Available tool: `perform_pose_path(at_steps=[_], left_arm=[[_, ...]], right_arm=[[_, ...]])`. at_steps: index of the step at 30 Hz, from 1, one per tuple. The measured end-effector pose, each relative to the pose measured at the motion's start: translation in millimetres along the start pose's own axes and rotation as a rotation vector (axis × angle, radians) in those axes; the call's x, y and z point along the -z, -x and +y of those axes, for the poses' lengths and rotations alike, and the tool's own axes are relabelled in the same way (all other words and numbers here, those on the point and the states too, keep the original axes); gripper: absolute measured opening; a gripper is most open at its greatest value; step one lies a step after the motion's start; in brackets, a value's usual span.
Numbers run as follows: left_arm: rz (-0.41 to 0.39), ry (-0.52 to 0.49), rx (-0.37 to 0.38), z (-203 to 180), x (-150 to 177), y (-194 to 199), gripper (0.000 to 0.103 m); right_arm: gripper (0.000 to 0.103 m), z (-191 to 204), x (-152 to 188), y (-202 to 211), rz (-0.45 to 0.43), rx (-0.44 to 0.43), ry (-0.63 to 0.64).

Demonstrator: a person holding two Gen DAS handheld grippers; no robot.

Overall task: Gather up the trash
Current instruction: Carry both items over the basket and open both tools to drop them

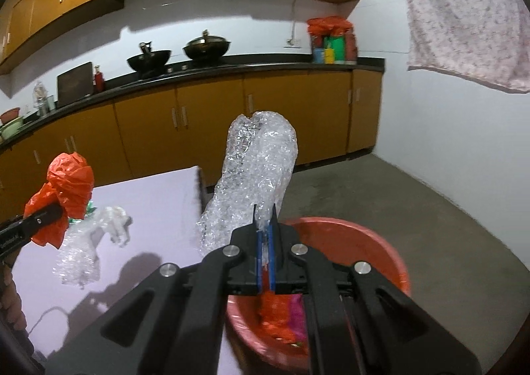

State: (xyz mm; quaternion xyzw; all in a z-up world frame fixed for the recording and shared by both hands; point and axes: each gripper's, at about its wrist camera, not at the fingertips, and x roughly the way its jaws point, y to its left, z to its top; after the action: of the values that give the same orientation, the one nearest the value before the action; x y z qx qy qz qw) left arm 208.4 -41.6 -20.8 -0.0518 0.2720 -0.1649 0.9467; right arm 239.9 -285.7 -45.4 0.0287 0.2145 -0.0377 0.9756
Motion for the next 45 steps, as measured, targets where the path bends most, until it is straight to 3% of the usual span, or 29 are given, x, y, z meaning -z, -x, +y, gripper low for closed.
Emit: perform_pose_path(at_steps=[15, 45], left_arm=[[0.068, -0.081, 0.121, -76, 5, -45, 0.025], [0.167, -0.196, 0.215, -136, 23, -102, 0.025]], right_arm=[[0.005, -54, 21, 4, 0.005, 0.111, -0.044], [0.005, -95, 47, -8, 0.05, 0.166, -0.108]])
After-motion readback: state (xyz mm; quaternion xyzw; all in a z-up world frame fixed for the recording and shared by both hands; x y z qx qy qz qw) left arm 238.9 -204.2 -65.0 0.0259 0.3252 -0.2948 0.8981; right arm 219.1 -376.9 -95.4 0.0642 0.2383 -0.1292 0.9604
